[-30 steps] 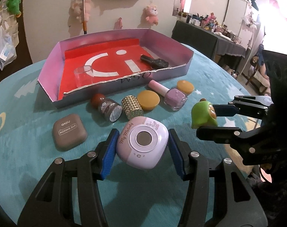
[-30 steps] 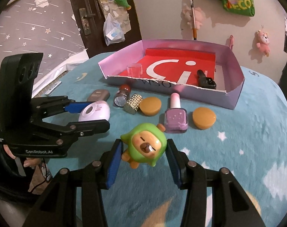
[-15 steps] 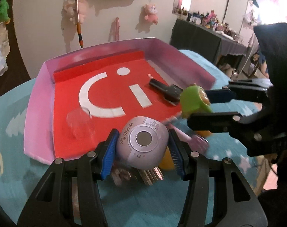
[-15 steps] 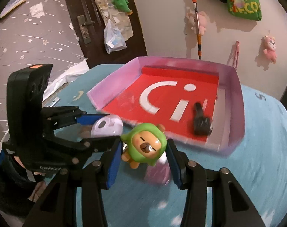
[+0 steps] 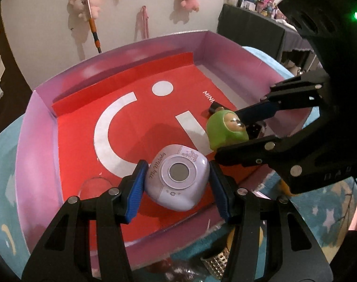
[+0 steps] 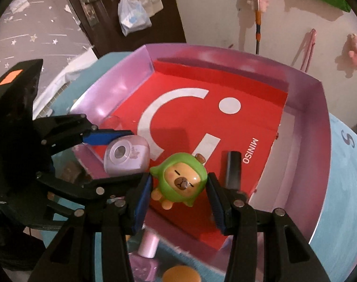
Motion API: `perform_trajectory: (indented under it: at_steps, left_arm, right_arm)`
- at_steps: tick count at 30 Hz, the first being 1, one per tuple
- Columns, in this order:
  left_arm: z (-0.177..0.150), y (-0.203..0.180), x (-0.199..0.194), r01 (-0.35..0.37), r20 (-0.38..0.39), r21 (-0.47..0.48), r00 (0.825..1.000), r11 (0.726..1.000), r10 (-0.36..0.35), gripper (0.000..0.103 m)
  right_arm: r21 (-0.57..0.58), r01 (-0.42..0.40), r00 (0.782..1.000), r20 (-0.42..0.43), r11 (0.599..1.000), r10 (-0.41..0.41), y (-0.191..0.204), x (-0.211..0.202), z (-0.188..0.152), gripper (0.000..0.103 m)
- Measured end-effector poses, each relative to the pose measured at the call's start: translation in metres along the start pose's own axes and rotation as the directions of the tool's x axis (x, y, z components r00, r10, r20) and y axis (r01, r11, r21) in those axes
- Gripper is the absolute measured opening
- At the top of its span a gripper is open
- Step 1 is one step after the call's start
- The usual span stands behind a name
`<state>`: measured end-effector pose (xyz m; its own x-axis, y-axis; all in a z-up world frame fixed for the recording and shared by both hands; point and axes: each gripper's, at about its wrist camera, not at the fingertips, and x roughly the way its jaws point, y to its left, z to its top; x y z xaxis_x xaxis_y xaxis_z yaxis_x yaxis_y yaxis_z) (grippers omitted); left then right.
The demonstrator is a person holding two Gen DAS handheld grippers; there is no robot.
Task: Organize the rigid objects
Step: 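Carry the pink compact and green capybara into the box and lower them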
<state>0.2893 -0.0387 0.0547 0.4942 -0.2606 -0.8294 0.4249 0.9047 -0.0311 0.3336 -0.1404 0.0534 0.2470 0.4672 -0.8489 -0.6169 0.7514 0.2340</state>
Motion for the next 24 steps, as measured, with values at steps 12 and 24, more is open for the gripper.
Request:
perform_trajectory:
  at_steps: [12,24]
  left_arm:
    - [0.002,-0.004,0.018,-0.015,-0.044,0.036,0.999,0.999,0.016,0.05]
    - [0.004,-0.006,0.025,-0.021,-0.057,0.03,0.998,0.999,0.023,0.051]
  right_arm:
    - [-0.04,0.013,0.99,-0.143,0.999,-0.018,-0.006,0.014,0.011,0.049]
    - [-0.031,0.024,0.98,-0.195,0.999,-0.029,-0.006,0.022,0.023,0.05]
